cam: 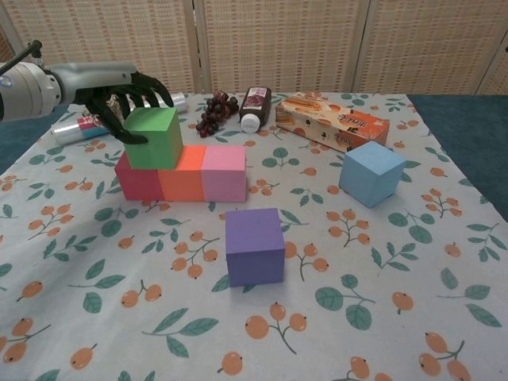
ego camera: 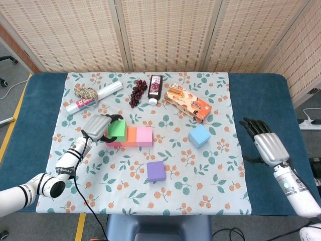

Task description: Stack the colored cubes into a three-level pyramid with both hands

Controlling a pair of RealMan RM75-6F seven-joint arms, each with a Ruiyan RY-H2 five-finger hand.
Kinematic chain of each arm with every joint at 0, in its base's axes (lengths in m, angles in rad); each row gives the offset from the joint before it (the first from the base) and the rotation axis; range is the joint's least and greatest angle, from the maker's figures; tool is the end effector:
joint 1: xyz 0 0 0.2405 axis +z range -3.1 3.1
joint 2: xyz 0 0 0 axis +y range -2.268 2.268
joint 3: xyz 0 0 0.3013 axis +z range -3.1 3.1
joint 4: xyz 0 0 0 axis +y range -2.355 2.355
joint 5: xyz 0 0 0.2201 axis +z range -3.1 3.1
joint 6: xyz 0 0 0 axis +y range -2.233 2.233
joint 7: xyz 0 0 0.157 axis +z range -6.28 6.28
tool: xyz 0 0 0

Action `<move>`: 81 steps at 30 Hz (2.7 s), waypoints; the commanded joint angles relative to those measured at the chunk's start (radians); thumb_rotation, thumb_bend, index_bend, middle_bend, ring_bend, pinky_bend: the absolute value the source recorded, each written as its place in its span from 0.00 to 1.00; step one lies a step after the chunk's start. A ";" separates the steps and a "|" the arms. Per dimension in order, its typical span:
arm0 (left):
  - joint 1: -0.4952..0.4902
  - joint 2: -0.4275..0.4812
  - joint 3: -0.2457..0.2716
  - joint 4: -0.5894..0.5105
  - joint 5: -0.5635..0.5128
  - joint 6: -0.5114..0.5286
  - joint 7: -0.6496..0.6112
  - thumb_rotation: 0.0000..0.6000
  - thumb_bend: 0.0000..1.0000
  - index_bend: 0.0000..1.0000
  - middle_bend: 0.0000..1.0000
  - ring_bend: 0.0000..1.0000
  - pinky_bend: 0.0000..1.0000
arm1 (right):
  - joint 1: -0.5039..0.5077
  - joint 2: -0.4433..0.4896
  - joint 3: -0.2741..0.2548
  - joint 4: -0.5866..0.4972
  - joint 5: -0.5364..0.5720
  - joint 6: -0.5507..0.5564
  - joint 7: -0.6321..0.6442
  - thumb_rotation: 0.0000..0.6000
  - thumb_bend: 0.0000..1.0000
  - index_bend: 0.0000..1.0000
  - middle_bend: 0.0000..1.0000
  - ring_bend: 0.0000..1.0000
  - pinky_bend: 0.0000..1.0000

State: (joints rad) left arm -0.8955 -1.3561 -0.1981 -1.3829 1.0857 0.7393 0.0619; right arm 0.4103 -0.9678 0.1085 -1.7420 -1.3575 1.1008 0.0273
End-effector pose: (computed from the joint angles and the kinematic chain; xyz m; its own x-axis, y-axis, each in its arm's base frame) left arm -0.1705 0.4607 0.0389 0.4260 0.3117 0.8494 0.8790 -0.3649 -0.3069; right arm -0.2885 -0.3083 0.1729 0.3981 -0.1990 0.8955 -0.9133 -0.1772 0.3666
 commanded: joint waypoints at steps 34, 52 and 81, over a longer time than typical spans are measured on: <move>0.018 0.013 0.000 -0.051 -0.020 0.041 0.029 1.00 0.31 0.00 0.05 0.11 0.34 | -0.012 0.009 0.000 0.004 -0.024 0.012 0.030 1.00 0.06 0.00 0.00 0.00 0.00; 0.038 0.039 -0.024 -0.086 -0.029 0.069 -0.003 1.00 0.31 0.00 0.00 0.06 0.31 | -0.023 0.022 -0.003 0.010 -0.043 0.023 0.061 1.00 0.06 0.00 0.00 0.00 0.00; 0.370 0.193 0.124 -0.274 0.231 0.427 -0.084 1.00 0.31 0.08 0.13 0.12 0.28 | 0.260 -0.147 -0.043 -0.033 -0.280 -0.311 0.371 1.00 0.00 0.00 0.06 0.00 0.00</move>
State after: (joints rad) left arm -0.5396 -1.1601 -0.0857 -1.6515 1.2999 1.1531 -0.0208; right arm 0.6053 -1.0409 0.0583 -1.7879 -1.6386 0.8628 0.3536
